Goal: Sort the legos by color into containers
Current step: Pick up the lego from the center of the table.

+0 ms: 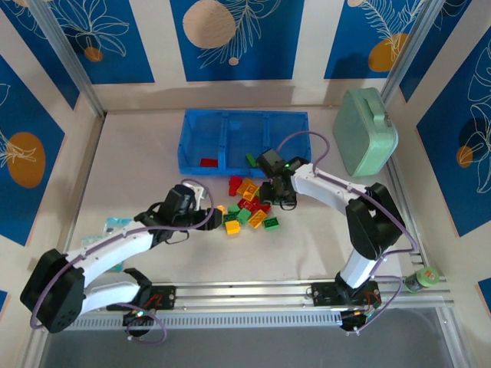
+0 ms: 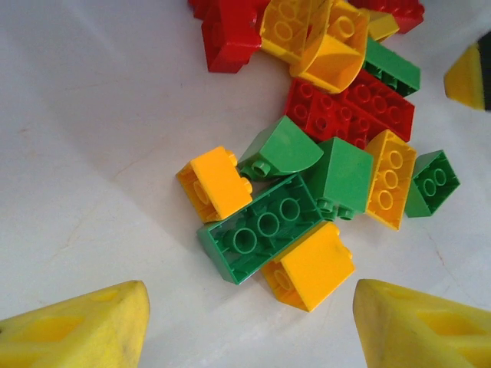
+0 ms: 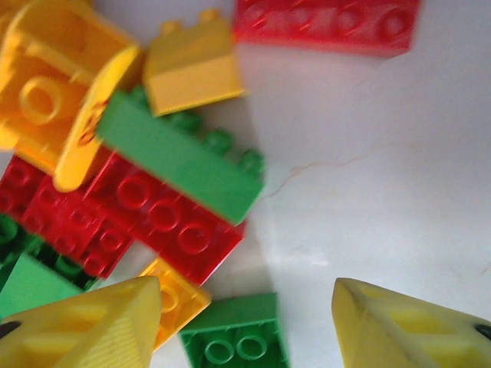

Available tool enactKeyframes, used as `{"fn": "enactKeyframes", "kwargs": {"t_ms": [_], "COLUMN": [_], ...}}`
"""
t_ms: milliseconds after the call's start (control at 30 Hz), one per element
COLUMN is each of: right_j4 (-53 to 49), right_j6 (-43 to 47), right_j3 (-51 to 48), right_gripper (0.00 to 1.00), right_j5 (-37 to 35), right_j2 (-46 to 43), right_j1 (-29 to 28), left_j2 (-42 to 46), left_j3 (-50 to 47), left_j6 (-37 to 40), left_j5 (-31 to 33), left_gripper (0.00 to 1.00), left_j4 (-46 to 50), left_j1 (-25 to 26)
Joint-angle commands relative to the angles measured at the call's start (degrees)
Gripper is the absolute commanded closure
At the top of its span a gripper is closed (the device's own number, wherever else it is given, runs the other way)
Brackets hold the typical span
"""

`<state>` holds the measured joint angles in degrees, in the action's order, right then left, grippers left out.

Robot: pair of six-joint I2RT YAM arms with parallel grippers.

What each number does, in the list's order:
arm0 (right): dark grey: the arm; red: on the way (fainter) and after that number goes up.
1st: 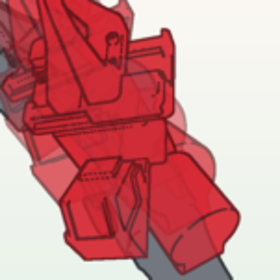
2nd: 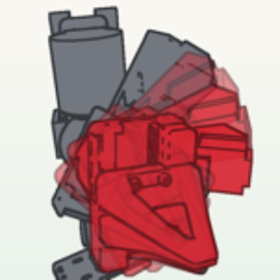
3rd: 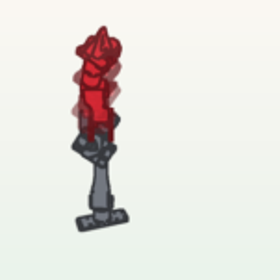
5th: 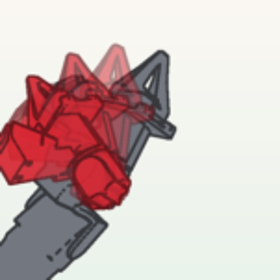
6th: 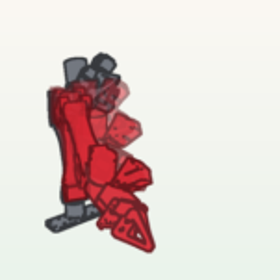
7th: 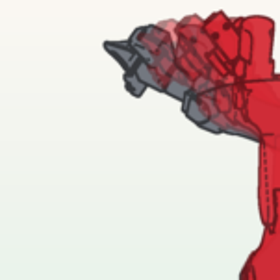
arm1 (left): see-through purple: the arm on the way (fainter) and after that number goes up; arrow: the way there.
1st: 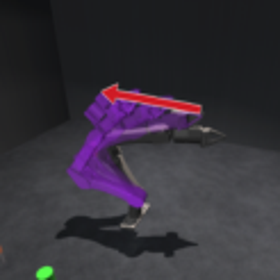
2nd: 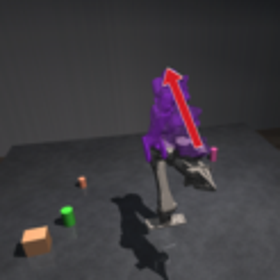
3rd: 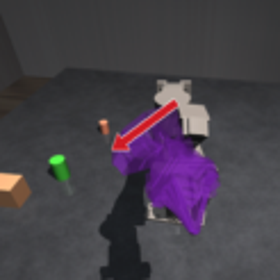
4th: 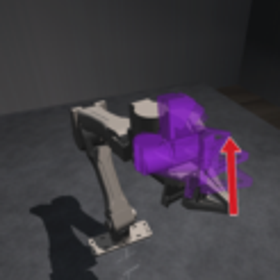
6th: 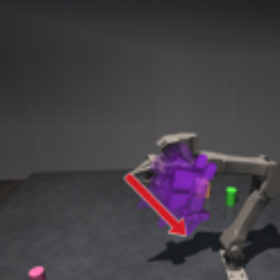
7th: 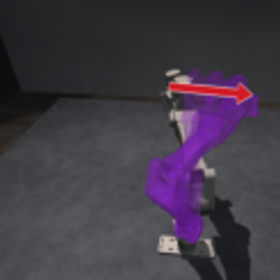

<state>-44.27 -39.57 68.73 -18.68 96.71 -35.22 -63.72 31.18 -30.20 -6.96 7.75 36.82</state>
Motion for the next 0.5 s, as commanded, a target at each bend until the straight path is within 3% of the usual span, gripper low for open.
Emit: {"fn": "enactKeyframes", "kwargs": {"t_ms": [0, 100, 467], "right_j4": [0.2, 0.2, 4.1], "right_j6": [-1.7, -2.2, -5.8], "right_j3": [2.6, 4.5, 8.2], "right_gripper": [0.29, 0.22, 0.21], "right_j5": [-0.6, -1.1, -2.0], "right_j2": [-0.6, 1.5, 9.4], "right_j1": [2.9, 4.3, 6.9], "left_j2": [2.0, 2.8, 5.5], "left_j3": [-0.6, -1.0, -2.0], "left_j6": [-1.0, -1.0, -0.7], "left_j5": [1.1, 1.7, 3.6], "left_gripper": [0.29, 0.29, 0.28], "left_j4": [0.5, 0.9, 3.0], "left_j1": [0.6, 0.6, 0.6]}}
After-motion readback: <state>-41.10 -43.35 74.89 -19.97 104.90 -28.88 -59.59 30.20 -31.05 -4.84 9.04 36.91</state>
